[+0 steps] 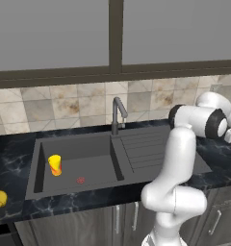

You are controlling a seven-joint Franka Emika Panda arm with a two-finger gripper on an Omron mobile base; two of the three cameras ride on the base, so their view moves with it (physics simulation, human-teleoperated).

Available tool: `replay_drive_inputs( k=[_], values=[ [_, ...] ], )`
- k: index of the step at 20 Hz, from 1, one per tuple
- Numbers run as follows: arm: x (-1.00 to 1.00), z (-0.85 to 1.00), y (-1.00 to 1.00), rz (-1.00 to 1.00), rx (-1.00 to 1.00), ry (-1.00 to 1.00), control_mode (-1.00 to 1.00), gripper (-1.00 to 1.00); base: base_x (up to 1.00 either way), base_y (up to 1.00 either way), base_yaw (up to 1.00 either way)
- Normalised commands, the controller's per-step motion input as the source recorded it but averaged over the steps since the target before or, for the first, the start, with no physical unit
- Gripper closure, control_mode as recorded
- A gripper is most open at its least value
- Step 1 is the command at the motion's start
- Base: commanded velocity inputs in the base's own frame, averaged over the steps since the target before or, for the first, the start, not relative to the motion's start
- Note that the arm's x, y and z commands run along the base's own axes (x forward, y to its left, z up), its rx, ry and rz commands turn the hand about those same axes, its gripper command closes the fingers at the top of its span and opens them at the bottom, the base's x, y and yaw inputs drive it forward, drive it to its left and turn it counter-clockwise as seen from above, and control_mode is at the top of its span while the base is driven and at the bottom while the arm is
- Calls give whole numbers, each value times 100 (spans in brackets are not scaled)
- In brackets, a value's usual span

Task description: Remove the lemon and bell pepper from the sink. Then move the bowl and cup from the counter to the sink for washing.

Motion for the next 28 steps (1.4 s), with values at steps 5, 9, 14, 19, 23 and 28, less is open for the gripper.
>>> replay_drive_inputs(
  k=[5,9,14,19,23,28],
  values=[
    [12,-19,-6,0,0,0,-100,-100,0,0,0],
    [10,-20,-4,-1,0,0,-100,-100,0,0,0],
    [10,-22,-4,-2,0,0,-100,-100,0,0,0],
    [8,-20,-5,-4,0,0,-100,-100,0,0,0],
    [9,-21,-5,-5,0,0,-100,-100,0,0,0],
    [14,-18,-5,-4,0,0,-100,-100,0,0,0]
  ],
)
